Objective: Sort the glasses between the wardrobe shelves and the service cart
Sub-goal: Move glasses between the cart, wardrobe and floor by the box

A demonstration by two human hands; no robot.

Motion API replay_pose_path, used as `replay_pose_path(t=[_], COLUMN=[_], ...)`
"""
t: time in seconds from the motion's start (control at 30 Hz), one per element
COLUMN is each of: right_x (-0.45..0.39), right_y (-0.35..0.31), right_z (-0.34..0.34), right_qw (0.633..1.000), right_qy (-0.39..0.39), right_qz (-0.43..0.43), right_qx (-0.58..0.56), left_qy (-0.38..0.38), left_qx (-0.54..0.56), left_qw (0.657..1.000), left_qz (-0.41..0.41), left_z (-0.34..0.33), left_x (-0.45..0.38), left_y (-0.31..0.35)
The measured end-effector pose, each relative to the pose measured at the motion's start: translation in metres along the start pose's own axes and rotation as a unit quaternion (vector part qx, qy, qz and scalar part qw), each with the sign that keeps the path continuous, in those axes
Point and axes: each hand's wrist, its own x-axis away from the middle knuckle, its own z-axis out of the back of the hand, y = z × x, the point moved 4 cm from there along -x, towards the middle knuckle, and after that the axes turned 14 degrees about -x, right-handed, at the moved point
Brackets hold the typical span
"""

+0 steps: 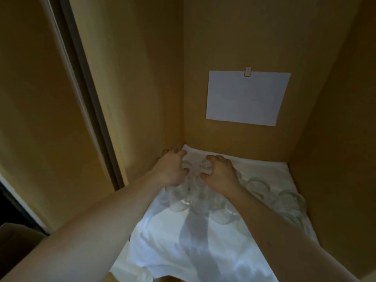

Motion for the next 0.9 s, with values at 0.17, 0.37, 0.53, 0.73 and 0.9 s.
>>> replay_pose_path(t=[0.17,0.37,0.53,0.73,0.9], right_x=[-0.042,-0.07,-0.084,-0.1,-0.102], right_y=[0.015,0.02,0.025,0.03,0.028], right_z=[-0.005,-0.023,-0.035,-0.039,-0.039], right_qw=[0.999,0.992,0.987,0.974,0.971], right_qy=[-0.046,-0.12,-0.153,-0.203,-0.206], right_qz=[-0.028,-0.032,-0.045,-0.093,-0.116], right_qx=[-0.003,0.007,0.03,0.039,0.044], left_qy=[-0.059,-0.124,-0.187,-0.224,-0.245], left_qx=[0.006,-0.02,0.008,-0.016,-0.006], left_qw=[0.998,0.992,0.982,0.974,0.968], left_qz=[0.018,0.002,0.014,-0.027,-0.059], left_z=[-0.015,-0.036,-0.054,-0.072,-0.085], left_x=[-0.045,-0.074,-0.09,-0.103,-0.11], left_y=[0.006,0.005,-0.005,-0.007,-0.006])
